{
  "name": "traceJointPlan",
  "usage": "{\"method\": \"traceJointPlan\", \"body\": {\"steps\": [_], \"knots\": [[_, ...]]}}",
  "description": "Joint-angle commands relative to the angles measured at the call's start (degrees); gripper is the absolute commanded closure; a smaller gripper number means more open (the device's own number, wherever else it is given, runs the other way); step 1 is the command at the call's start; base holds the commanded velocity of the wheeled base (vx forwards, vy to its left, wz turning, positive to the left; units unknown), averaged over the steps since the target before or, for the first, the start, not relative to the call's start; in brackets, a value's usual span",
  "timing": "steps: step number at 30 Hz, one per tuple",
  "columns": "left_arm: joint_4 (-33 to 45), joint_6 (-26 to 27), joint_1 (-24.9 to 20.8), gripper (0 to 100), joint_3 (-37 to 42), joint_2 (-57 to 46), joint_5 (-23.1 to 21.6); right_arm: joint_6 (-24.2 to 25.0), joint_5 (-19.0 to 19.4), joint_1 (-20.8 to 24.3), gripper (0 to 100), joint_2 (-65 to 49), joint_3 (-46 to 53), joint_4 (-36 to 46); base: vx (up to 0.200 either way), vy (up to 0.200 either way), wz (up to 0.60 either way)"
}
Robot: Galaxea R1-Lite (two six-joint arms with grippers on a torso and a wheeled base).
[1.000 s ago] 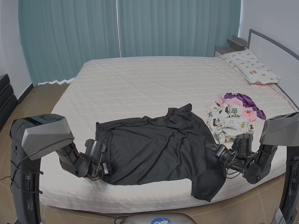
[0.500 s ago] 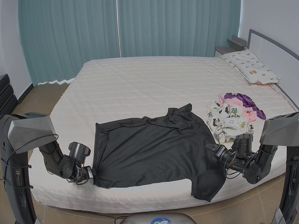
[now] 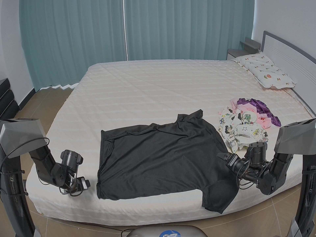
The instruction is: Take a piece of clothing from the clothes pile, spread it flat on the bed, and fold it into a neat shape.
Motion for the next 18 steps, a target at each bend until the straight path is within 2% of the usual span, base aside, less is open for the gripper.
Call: {"method": "traceJointPlan", "body": {"steps": [1, 3, 12, 18], "knots": [[0.1, -0.6, 1.3, 0, -2.3, -3.7, -3.6, 0.0, 0.1, 0.0, 0, 0.3, 0.0, 0.0, 0.0, 0.0, 0.0], [0.0, -1.3, 1.1, 0, -3.8, -4.4, -5.7, 0.0, 0.4, 0.0, 0, 0.4, 0.0, 0.0, 0.0, 0.0, 0.0], [0.0, -6.4, -1.8, 0, -11.6, -1.7, -6.3, 0.1, 0.5, 0.0, 0, 0.4, 0.3, 0.0, 0.0, 0.0, 0.0], [0.9, -7.3, -2.4, 0, -18.2, 0.9, -6.6, 0.1, 0.5, 0.0, 0, 0.5, 0.3, 0.0, 0.2, 0.0, 0.0]]}}
